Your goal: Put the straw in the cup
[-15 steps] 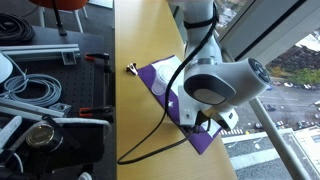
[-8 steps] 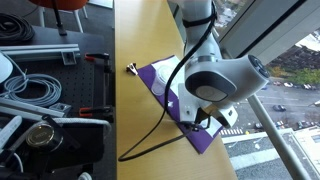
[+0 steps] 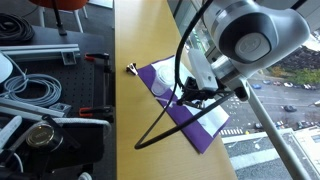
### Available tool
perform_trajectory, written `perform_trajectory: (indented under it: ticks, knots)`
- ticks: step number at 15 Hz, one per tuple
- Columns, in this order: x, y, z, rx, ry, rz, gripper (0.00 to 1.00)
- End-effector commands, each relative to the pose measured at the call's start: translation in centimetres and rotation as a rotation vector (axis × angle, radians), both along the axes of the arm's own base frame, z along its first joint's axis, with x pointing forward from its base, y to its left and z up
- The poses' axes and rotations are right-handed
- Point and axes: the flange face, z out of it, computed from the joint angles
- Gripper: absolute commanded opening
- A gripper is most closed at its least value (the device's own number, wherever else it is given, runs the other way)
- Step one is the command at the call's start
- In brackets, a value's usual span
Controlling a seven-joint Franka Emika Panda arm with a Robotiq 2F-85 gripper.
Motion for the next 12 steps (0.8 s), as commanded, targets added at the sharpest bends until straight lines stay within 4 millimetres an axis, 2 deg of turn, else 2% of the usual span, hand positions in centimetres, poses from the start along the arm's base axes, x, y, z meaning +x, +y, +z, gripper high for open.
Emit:
perform_trajectory:
  ticks: [1, 3, 6, 9, 12]
  knots:
    - [-1.6, 1.1, 5.4, 0.050, 0.161, 0.078, 0.00]
    - [-2.0, 2.0, 7.9, 0.108, 0.251, 0.116, 0.00]
    - [-1.8, 3.6, 10.1, 0.193, 0.380, 0.167, 0.00]
    - [-1.5, 4.8, 9.7, 0.291, 0.486, 0.206, 0.00]
    - [-1.0, 5.4, 7.9, 0.370, 0.574, 0.195, 0.00]
